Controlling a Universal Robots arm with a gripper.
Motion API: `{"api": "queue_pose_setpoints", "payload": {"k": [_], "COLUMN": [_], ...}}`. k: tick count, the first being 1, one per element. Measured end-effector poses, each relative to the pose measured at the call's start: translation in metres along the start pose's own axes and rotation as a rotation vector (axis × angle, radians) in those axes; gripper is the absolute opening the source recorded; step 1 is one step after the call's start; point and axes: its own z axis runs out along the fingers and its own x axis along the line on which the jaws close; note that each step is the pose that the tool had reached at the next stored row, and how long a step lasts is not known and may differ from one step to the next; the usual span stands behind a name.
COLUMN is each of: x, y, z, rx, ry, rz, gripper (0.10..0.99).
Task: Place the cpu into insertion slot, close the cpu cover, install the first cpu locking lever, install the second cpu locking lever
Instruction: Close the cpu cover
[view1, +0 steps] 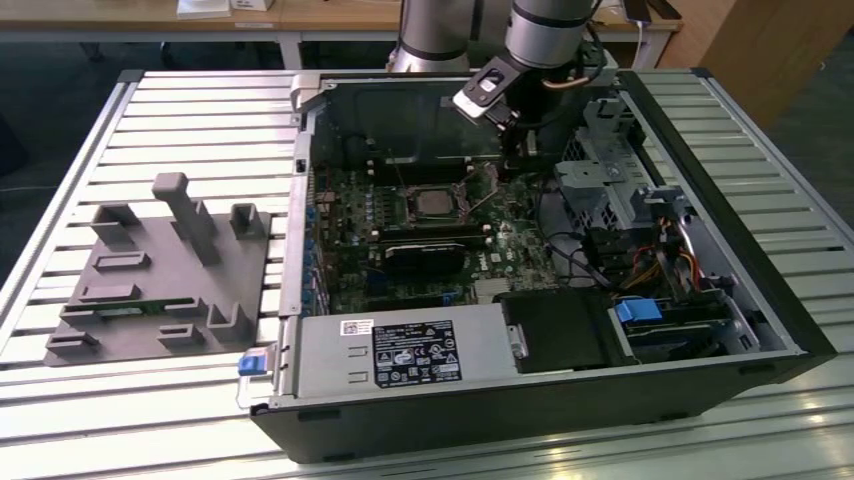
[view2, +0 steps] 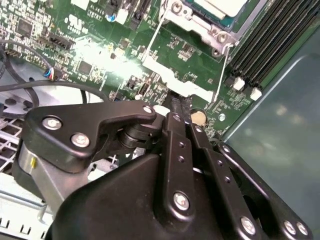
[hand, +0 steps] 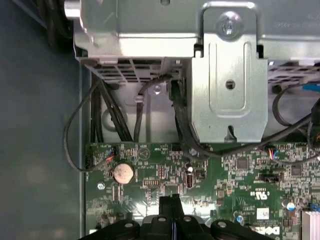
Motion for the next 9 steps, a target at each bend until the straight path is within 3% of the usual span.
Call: {"api": "queue_pose_setpoints", "payload": {"k": [9], "x": [-0.0002], "y": [-0.0114], "z": [0.0014], "rx": [0.000], "ry": [0.0001], "rz": [0.000], "gripper": [0.122]}}
